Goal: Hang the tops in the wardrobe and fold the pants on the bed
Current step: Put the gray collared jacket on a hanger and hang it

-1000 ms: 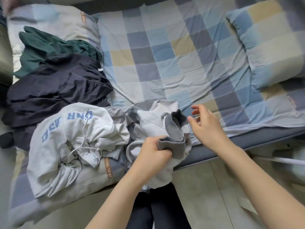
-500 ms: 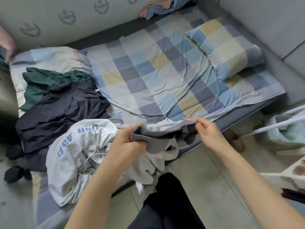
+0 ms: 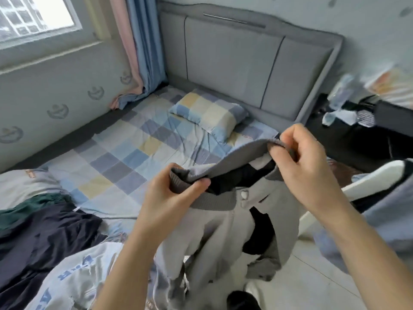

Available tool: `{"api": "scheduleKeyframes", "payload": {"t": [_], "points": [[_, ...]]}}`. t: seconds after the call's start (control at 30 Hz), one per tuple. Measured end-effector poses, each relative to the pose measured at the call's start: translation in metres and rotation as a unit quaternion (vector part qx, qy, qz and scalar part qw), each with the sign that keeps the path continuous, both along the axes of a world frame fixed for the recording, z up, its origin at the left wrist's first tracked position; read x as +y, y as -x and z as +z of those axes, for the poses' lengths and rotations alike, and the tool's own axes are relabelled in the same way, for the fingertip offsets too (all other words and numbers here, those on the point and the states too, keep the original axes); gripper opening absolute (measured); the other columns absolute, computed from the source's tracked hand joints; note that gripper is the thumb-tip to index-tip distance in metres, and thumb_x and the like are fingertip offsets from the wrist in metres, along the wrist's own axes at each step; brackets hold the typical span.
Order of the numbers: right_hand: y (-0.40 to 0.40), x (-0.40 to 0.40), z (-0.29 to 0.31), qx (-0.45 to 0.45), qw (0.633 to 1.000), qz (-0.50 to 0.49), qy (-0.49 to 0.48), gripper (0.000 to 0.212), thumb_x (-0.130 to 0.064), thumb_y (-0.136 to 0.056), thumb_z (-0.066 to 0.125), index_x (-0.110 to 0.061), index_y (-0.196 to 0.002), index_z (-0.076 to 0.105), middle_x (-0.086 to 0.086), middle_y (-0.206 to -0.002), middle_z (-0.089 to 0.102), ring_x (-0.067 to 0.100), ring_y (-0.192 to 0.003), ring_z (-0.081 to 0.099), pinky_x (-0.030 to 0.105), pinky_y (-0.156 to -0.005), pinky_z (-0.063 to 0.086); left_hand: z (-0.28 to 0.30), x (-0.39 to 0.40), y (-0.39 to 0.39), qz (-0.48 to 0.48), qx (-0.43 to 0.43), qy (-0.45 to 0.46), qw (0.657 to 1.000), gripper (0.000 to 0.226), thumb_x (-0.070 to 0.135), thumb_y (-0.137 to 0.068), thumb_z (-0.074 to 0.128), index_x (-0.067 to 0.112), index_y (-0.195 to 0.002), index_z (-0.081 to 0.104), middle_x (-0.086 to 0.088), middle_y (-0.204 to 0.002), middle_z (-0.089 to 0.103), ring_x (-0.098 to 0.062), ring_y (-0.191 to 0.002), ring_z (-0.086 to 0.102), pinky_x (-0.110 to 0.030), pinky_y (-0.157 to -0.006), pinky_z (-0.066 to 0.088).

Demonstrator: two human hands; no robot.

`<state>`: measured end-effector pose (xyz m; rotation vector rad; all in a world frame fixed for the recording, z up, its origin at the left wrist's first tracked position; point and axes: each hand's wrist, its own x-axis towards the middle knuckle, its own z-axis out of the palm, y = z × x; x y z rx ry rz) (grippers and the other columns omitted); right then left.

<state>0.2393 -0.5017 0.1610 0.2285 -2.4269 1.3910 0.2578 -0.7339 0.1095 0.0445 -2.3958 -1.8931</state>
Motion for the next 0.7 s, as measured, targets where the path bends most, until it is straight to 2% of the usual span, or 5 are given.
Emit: {"api": "scheduleKeyframes", "payload": {"t": [0.1, 0.3, 0.4, 0.53, 0.7], "points": [[-0.022, 0.015, 0.032, 0.039, 0.999, -0.024, -0.027, 0.020, -0.020, -0.077, 0.057, -0.026, -0.076, 0.038, -0.014, -0.059, 0.035, 0.006, -0.054, 0.031, 0.016, -0.050, 0.031, 0.009, 0.025, 0.015, -0.022, 0.016, 0.134, 0.991, 0.030, 0.037, -0.069, 0.073, 0.016, -0.067, 0.052, 0.000, -0.065, 0.055, -0.015, -0.063, 0.051, -0.028, -0.056, 0.036], [-0.066, 0.050, 0.054, 0.001, 0.994, -0.035, -0.102, 0.026, -0.015, -0.069, 0.062, -0.025, -0.077, 0.039, -0.009, -0.059, 0.040, 0.009, -0.051, 0.032, 0.017, -0.048, 0.029, 0.018, 0.097, 0.036, -0.053, 0.047, 0.419, 0.905, 0.010, 0.016, -0.078, 0.063, 0.015, -0.073, 0.055, 0.004, -0.073, 0.050, -0.025, -0.071, 0.051, -0.034, -0.059, 0.043], [-0.087, 0.086, 0.062, -0.029, 0.992, -0.015, -0.122, 0.034, 0.001, -0.070, 0.060, -0.026, -0.080, 0.041, -0.013, -0.065, 0.046, 0.007, -0.052, 0.038, 0.015, -0.048, 0.029, 0.019, 0.147, 0.043, -0.038, 0.117, 0.413, 0.903, 0.013, 0.005, -0.071, 0.056, 0.016, -0.071, 0.049, 0.004, -0.070, 0.048, -0.028, -0.065, 0.047, -0.030, -0.047, 0.031], [-0.116, 0.152, 0.073, 0.001, 0.987, -0.073, -0.145, 0.045, 0.014, -0.067, 0.053, -0.027, -0.084, 0.048, -0.020, -0.072, 0.048, 0.001, -0.061, 0.046, 0.006, -0.054, 0.031, 0.001, 0.224, 0.044, -0.095, 0.077, 0.430, 0.895, 0.015, 0.007, -0.082, 0.049, 0.021, -0.087, 0.044, 0.003, -0.090, 0.047, -0.033, -0.086, 0.056, -0.036, -0.063, 0.035], [-0.137, 0.269, 0.033, -0.121, 0.934, -0.259, -0.211, 0.041, 0.007, -0.077, 0.054, -0.029, -0.096, 0.046, -0.008, -0.071, 0.052, 0.004, -0.063, 0.051, 0.018, -0.051, 0.038, 0.007, 0.308, 0.055, -0.285, 0.031, 0.499, 0.818, 0.013, 0.010, -0.078, 0.055, 0.014, -0.087, 0.064, -0.007, -0.080, 0.060, -0.028, -0.085, 0.063, -0.035, -0.070, 0.050]]}}
